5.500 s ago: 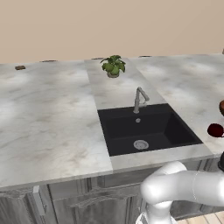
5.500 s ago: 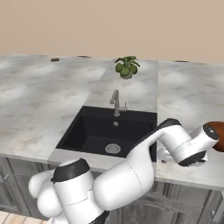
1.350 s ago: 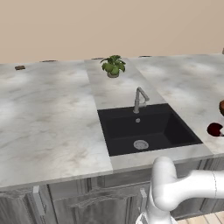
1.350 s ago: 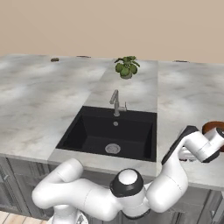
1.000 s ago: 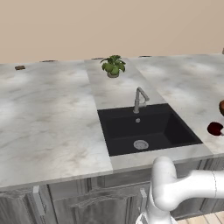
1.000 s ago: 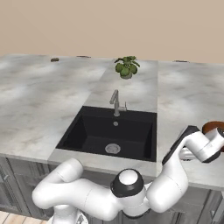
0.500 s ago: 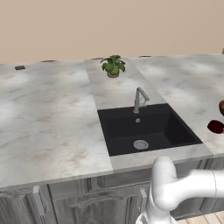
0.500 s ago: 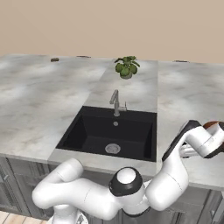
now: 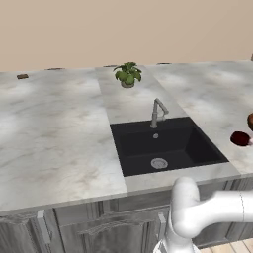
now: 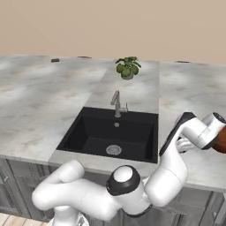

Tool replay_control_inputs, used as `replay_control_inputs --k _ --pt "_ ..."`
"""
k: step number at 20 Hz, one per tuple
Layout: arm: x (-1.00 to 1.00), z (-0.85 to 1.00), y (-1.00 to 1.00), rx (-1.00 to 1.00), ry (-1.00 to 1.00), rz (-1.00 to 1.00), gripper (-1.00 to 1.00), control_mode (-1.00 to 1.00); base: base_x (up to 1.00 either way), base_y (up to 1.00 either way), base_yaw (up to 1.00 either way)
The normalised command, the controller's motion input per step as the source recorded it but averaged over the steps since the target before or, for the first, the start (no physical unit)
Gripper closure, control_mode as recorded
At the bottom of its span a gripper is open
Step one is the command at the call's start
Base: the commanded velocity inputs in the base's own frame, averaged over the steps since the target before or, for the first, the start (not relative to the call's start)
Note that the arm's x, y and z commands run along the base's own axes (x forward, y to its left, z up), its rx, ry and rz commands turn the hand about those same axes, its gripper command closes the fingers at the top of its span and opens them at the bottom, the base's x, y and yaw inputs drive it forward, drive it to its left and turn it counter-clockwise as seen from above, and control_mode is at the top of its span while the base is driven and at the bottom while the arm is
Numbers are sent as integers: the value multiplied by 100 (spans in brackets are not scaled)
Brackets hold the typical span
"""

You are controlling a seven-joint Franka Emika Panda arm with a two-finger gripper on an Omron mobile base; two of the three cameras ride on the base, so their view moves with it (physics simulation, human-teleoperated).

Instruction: Pick the mug and place it in the sink. Pick the bowl and place it in the open cabinet and then close the cabinet.

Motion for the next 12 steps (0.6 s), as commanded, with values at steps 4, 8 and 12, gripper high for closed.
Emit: replay_control_inputs --k 4,8,12 --pt "-10 10 50 -9 -15 5 100 -100 0 0 0" --pt "-4 0 66 -19 -30 0 100 -100 0 0 0" --pt "-6 4 63 -8 -21 0 100 -100 0 0 0"
